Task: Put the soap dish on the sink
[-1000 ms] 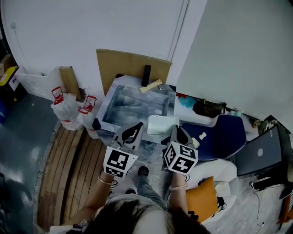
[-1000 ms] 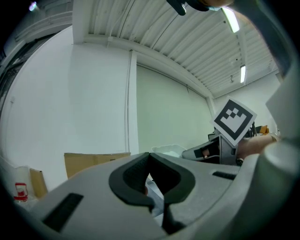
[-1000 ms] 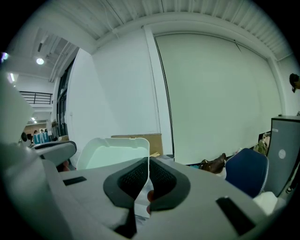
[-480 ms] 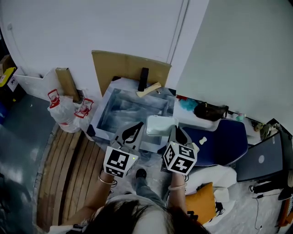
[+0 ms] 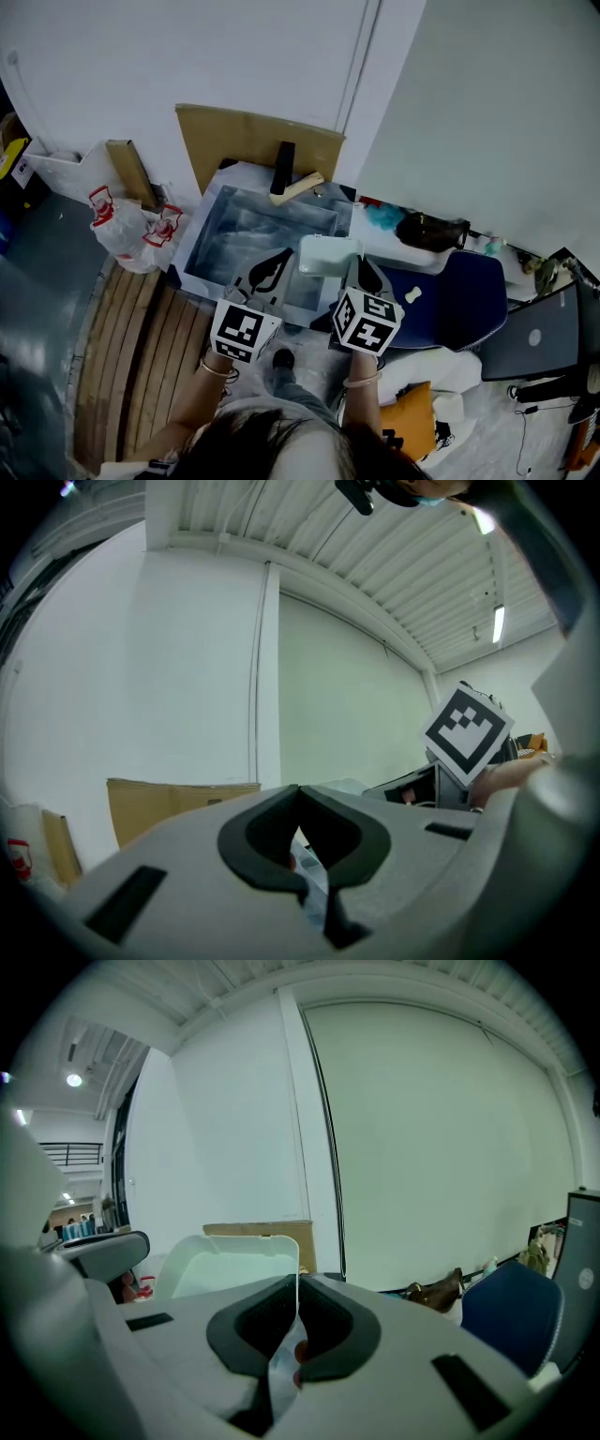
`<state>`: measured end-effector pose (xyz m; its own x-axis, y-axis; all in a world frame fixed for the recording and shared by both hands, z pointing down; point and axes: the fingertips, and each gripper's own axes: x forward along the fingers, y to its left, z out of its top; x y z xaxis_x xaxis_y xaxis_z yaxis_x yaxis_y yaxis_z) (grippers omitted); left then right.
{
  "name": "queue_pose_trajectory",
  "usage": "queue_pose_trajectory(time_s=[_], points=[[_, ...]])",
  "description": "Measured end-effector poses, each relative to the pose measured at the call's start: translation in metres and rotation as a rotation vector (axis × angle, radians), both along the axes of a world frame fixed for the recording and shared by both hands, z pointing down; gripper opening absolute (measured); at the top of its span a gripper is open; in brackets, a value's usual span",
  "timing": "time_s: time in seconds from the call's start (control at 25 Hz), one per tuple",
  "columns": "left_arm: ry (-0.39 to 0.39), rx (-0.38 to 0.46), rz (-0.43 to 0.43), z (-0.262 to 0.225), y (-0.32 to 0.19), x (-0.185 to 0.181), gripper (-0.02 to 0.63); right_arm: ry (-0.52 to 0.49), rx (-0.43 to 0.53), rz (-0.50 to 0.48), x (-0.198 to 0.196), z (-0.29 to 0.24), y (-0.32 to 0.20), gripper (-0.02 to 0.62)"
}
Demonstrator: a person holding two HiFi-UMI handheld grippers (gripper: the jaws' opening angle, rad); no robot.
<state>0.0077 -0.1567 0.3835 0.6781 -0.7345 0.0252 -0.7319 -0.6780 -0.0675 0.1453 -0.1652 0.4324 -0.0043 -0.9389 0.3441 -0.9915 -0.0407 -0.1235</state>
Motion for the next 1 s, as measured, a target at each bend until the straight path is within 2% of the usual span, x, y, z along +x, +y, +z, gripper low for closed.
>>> queue_pose_trajectory(time_s=[0.68, 1.0], points=[[-0.026, -0.036, -0.038, 0.023, -0.056, 0.042, 0.002, -0.016, -0.054, -0.049, 0.035, 0.031, -0.073, 0.028], [-0.022, -0.041, -0.021, 0.028, -0.083, 0.056, 0.002, 0.001, -0.083, -0.042, 0.046, 0.045, -0.103, 0.028]])
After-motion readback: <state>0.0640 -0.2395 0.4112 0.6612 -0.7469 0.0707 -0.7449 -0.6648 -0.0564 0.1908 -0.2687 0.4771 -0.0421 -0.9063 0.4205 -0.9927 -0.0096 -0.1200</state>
